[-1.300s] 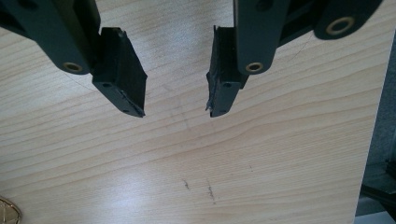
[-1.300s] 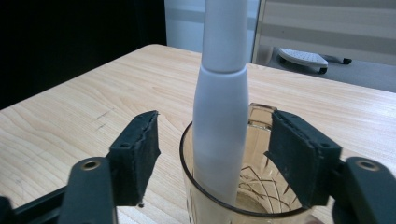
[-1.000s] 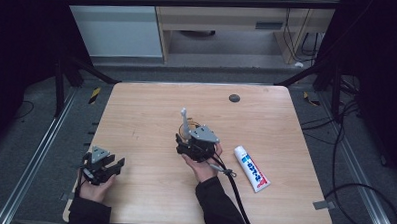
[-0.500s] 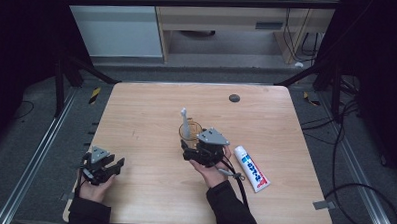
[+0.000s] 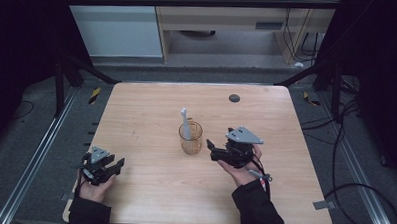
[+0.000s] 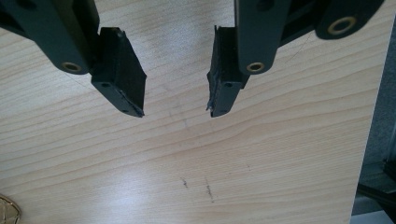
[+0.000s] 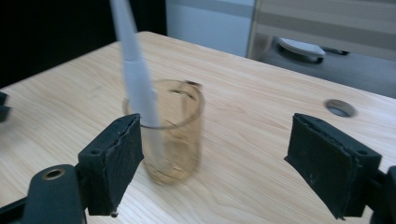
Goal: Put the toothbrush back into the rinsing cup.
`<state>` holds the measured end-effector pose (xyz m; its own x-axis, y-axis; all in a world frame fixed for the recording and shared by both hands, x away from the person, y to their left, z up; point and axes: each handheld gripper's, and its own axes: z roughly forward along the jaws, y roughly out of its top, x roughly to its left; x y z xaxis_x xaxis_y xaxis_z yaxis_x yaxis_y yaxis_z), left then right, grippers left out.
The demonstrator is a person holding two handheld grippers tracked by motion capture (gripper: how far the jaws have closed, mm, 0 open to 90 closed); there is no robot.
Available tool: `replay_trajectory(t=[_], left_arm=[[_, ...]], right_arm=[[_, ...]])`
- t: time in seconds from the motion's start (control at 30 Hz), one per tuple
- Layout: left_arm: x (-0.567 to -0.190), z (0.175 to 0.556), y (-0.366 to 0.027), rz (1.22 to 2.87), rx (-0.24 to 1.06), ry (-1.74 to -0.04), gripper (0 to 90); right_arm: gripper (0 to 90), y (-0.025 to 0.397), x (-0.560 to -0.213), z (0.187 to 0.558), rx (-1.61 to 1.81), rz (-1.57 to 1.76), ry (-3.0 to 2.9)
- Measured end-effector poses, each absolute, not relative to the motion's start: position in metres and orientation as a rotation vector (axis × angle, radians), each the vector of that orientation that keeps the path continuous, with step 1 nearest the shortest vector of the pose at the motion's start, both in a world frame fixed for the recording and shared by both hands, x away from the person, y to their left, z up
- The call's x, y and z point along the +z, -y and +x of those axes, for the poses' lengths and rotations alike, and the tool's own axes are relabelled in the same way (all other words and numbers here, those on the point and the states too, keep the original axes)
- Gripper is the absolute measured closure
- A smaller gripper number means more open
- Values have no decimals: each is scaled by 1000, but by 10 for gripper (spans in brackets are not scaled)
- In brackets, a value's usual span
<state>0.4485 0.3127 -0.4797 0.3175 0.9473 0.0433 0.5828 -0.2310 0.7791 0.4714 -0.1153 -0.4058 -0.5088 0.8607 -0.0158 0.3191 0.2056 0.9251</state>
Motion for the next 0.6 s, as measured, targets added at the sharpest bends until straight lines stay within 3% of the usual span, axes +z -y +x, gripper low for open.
replay_trajectory(t=[0.3, 0.6], left_arm=[[-480, 450, -312, 1935, 689, -1364, 554], [-480, 450, -312, 1938, 692, -1365, 553]], right_arm=[[181, 175, -409, 471, 1213, 1189, -1886], [184, 207, -417, 469, 1157, 1237, -1888]])
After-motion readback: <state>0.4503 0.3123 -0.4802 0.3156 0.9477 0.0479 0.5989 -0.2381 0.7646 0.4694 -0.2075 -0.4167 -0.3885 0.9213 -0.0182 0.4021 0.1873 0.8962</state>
